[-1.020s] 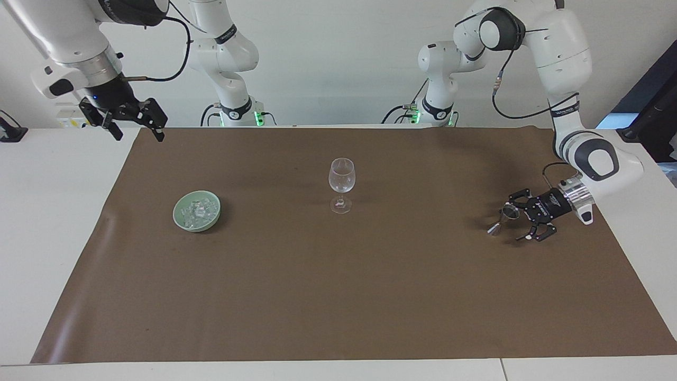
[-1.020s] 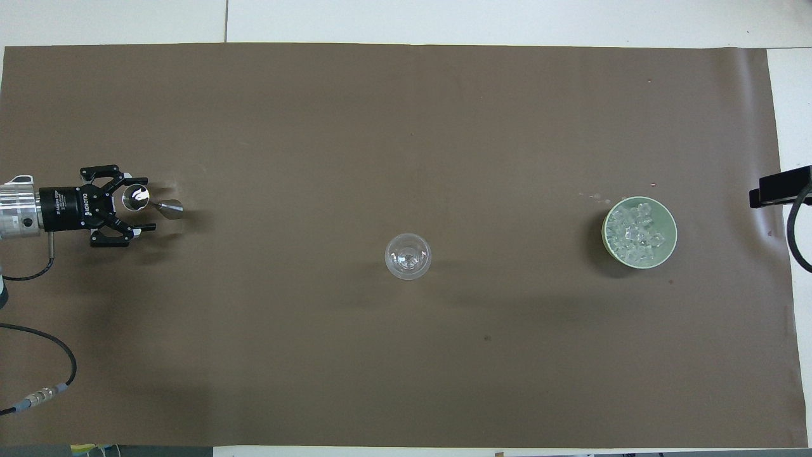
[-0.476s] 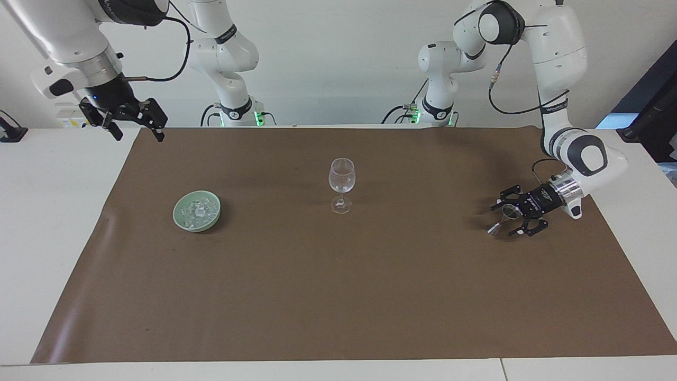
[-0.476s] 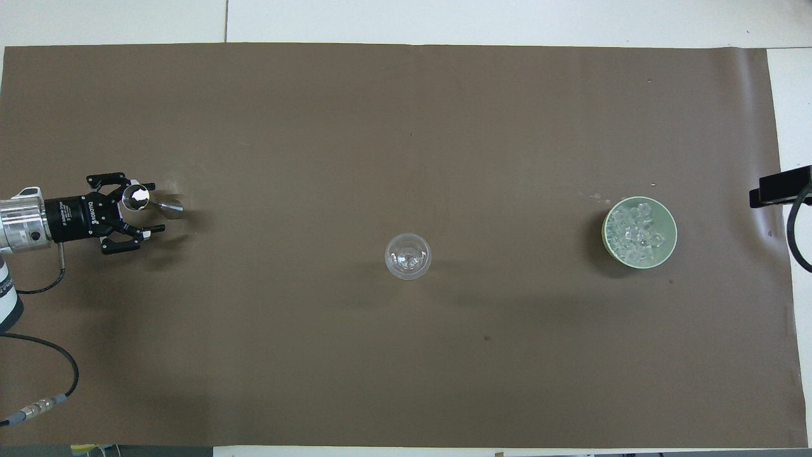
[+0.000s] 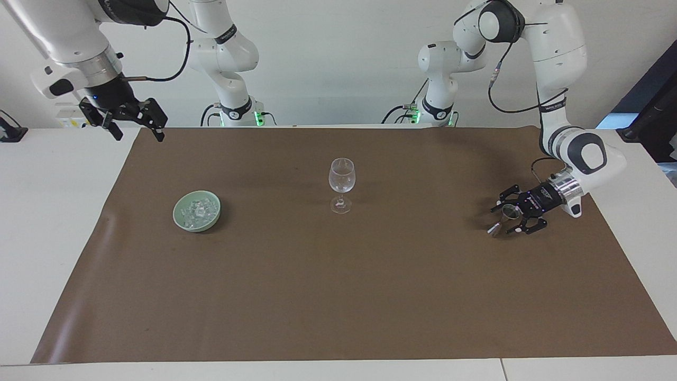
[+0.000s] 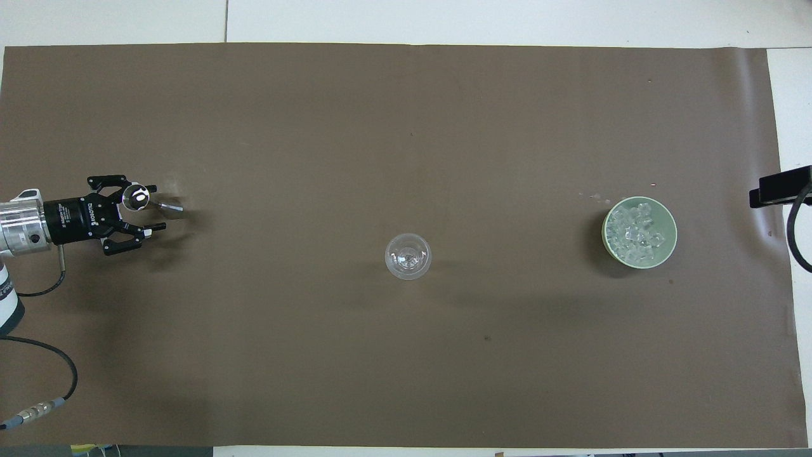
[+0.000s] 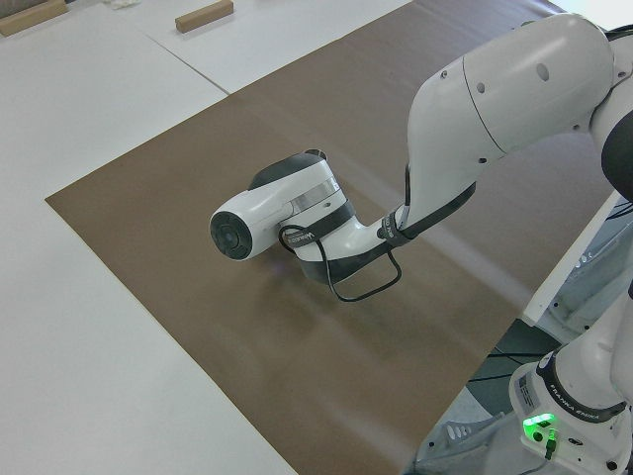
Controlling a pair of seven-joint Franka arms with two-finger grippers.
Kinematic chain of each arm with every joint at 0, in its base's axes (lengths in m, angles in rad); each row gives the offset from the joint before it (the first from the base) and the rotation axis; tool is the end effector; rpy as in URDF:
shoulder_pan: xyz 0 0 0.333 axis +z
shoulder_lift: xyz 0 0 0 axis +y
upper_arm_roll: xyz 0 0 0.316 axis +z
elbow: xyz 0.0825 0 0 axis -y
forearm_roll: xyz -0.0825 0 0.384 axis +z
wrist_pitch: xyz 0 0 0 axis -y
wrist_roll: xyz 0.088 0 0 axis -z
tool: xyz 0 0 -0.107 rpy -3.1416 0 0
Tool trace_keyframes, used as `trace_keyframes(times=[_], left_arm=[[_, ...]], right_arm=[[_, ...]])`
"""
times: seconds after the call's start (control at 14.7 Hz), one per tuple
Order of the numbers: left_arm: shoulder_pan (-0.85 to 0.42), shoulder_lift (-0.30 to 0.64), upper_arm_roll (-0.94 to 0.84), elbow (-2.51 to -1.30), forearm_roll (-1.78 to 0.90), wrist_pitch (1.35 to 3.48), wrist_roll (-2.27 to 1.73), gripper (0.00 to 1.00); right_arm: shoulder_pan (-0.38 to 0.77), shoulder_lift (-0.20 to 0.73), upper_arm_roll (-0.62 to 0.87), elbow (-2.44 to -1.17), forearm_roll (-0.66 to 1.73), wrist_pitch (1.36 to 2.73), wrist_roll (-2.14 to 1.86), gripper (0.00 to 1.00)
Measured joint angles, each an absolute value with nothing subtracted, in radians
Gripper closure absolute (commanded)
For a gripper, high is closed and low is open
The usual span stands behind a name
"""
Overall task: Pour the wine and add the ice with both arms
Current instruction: 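Move the left gripper to the silver jigger and close on it, then lift the silver jigger off the table with the left gripper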
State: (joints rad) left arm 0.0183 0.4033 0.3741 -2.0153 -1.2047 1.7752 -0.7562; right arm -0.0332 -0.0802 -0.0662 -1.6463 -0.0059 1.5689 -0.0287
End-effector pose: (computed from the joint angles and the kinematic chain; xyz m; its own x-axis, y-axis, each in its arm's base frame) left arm 0.5539 0.1351 0.2597 -0.1323 0.4973 -0.8574 0.9724 0.2327 -0.0151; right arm 0.5261 -0.0546 0.6320 0.9975 -0.0705 0.0026 -0.0705 -0.9975 0.0007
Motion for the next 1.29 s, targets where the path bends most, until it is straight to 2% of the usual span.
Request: trace_keyframes(times=[0.07, 0.14, 0.2, 0.27, 0.34, 0.82, 0.95, 1.29], left_arm=[[0.018, 0.402, 0.374, -2.018, -1.205, 1.775, -0.751, 0.33], [0.018, 0.401, 0.374, -2.022, -1.205, 1.775, -0.746, 0.52], [0.018, 0.401, 0.374, -2.024, -1.205, 1.775, -0.744, 0.66], [0.018, 0.401, 0.374, -2.024, -1.206, 1.775, -0.742, 0.86], [0.018, 0.401, 0.374, -2.024, -1.206, 1.775, -0.741, 1.00], [0.018, 0.395, 0.375, -2.023, -1.211, 1.745, -0.732, 1.00], [0.027, 0.391, 0.381, -2.022, -1.211, 1.681, -0.732, 1.00], [0.142, 0.355, 0.389, -1.990, -1.161, 1.462, -0.658, 1.00]], right_arm=[[-0.033, -0.080, -0.066, -1.646, -0.006, 1.569, -0.029, 0.00], [-0.033, -0.080, -0.066, -1.646, -0.006, 1.569, -0.029, 0.00], [-0.033, -0.080, -0.066, -1.646, -0.006, 1.569, -0.029, 0.00], [-0.033, -0.080, -0.066, -1.646, -0.006, 1.569, -0.029, 0.00], [-0.033, -0.080, -0.066, -1.646, -0.006, 1.569, -0.029, 0.00], [-0.033, -0.080, -0.066, -1.646, -0.006, 1.569, -0.029, 0.00], [-0.033, -0.080, -0.066, -1.646, -0.006, 1.569, -0.029, 0.00], [-0.033, -0.080, -0.066, -1.646, -0.006, 1.569, -0.029, 0.00]])
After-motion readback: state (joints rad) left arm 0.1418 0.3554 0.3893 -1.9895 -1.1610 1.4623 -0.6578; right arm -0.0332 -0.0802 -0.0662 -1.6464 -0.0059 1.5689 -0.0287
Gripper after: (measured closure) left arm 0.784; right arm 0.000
